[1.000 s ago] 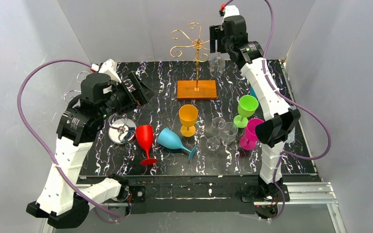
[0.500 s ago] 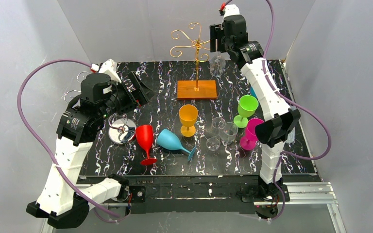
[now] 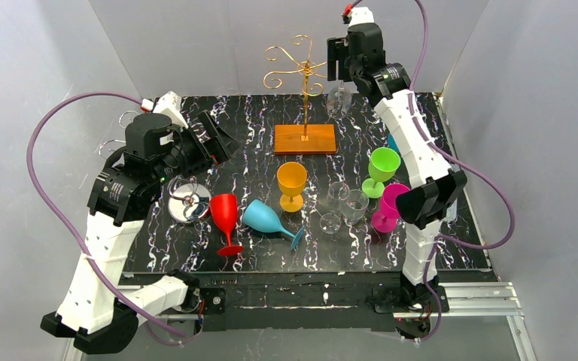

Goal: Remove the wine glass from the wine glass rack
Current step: Pick up the wine glass from the wine rack.

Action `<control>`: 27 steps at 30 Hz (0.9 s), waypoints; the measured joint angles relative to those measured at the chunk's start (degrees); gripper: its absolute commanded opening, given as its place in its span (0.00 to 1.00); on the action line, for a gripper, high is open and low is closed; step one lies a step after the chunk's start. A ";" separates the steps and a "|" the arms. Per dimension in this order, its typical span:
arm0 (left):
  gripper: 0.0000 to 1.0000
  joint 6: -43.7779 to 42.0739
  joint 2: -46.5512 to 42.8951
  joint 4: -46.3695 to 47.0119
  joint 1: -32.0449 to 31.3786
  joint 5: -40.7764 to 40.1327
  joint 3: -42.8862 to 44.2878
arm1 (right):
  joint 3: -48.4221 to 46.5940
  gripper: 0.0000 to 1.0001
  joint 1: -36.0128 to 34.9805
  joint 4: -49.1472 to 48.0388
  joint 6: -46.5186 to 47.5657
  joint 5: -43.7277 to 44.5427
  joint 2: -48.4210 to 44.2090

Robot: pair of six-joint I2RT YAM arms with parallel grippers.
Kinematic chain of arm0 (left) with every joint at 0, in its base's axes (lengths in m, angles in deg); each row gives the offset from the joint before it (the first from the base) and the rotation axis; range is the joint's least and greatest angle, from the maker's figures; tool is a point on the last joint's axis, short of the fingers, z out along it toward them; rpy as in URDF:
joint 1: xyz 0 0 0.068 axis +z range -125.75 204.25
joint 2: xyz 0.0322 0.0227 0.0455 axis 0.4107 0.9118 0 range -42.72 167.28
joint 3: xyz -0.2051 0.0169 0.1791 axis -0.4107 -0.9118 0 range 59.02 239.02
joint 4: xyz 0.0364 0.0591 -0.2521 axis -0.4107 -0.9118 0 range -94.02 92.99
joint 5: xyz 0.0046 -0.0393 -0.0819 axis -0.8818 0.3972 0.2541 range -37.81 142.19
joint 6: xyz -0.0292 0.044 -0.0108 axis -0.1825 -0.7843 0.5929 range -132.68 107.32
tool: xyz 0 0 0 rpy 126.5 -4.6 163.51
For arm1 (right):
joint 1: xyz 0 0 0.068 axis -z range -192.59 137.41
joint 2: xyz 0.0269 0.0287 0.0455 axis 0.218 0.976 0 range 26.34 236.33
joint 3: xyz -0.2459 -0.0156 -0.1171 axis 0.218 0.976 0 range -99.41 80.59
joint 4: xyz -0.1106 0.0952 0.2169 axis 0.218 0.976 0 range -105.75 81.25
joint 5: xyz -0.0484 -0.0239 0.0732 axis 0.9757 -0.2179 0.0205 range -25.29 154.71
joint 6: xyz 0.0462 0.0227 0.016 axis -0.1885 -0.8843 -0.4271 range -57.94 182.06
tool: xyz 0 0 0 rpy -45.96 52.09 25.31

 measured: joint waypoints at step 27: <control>0.98 0.61 -0.26 0.07 0.00 0.28 -0.46 | 5.73 0.47 -1.33 0.17 -3.54 -3.06 -5.86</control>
